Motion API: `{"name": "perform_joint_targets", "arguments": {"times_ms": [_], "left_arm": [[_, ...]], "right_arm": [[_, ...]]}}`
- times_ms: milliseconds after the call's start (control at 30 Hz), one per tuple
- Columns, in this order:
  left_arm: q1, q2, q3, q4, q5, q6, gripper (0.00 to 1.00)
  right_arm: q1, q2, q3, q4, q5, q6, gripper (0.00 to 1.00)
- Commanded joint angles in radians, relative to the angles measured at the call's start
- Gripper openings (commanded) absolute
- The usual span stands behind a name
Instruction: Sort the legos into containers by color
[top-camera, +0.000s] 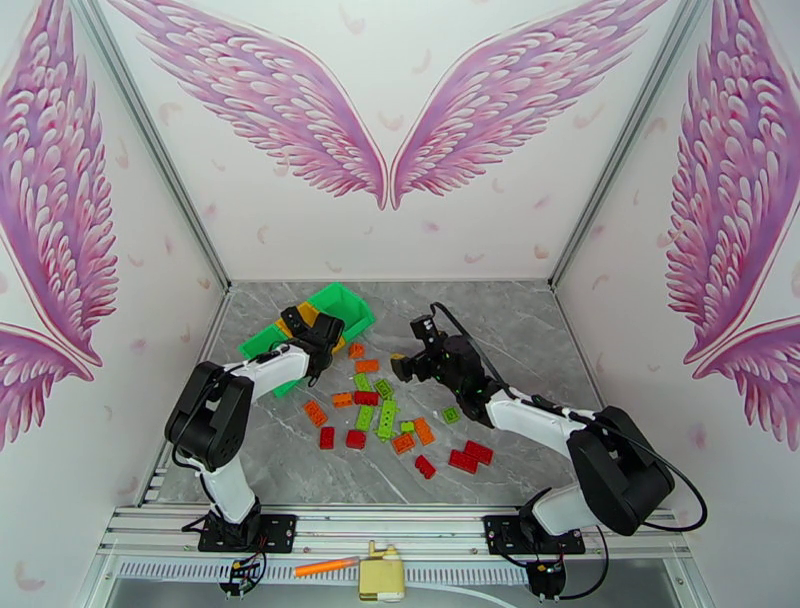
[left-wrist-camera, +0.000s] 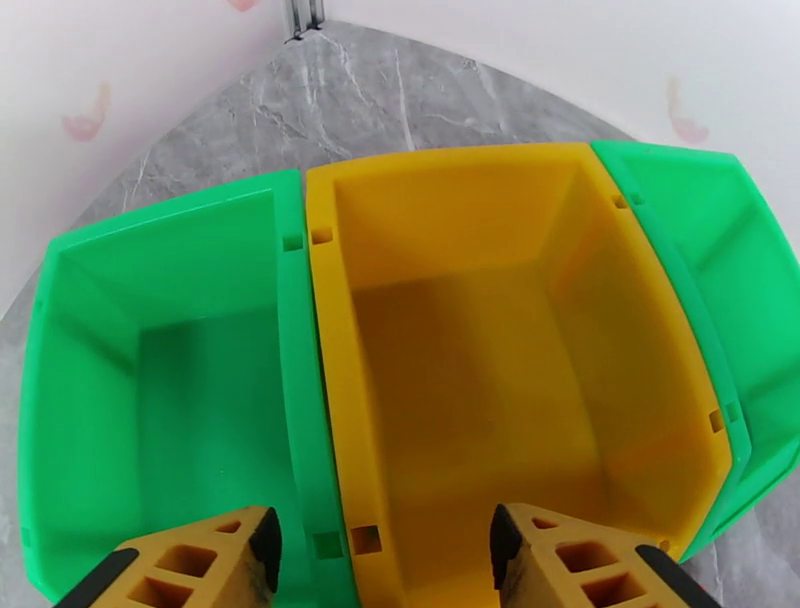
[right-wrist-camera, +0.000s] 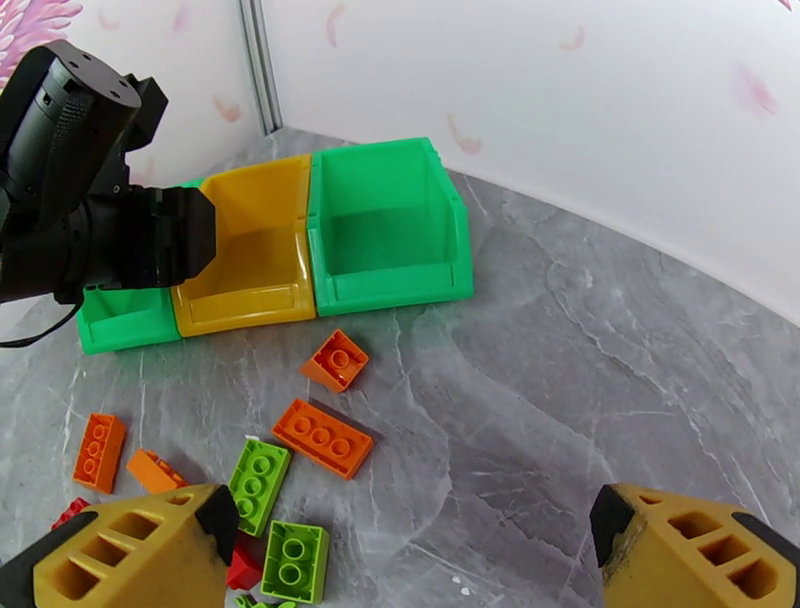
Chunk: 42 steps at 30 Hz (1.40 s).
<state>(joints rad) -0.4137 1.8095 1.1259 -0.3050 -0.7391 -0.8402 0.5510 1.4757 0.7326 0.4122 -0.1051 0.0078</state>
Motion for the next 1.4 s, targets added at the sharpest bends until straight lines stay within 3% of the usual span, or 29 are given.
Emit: {"name": "perform_joint_targets", "arguments": {"times_ms": [0, 67, 200, 533, 767, 1200, 1300, 1367], "left_arm": [[0.008, 0.019, 0.034, -0.047, 0.004, -0.053, 0.49], [0.007, 0.019, 0.033, -0.046, 0.004, -0.055, 0.39], [0.007, 0.014, 0.035, -0.038, 0.015, -0.044, 0.29], [0.004, 0.113, 0.15, 0.131, 0.238, 0.199, 0.24], [-0.009, 0.248, 0.353, 0.145, 0.441, 0.432, 0.21], [-0.096, 0.361, 0.515, 0.114, 0.507, 0.371, 0.22], [-0.098, 0.363, 0.529, 0.095, 0.494, 0.352, 0.26], [-0.1, 0.348, 0.523, 0.099, 0.486, 0.351, 0.36]], "right_arm": [[0.008, 0.005, -0.013, 0.029, 0.011, 0.023, 0.99], [0.009, 0.005, -0.013, 0.032, 0.01, 0.025, 0.99], [0.009, 0.005, -0.013, 0.032, 0.012, 0.027, 0.99], [0.01, 0.015, -0.015, 0.04, 0.028, 0.061, 0.98], [0.009, -0.021, -0.04, 0.027, 0.046, 0.064, 0.99], [0.008, -0.069, -0.079, 0.005, 0.16, 0.121, 0.99], [0.008, -0.071, -0.07, -0.021, 0.182, 0.139, 0.99], [0.008, -0.077, -0.052, -0.07, 0.184, 0.163, 0.99]]}}
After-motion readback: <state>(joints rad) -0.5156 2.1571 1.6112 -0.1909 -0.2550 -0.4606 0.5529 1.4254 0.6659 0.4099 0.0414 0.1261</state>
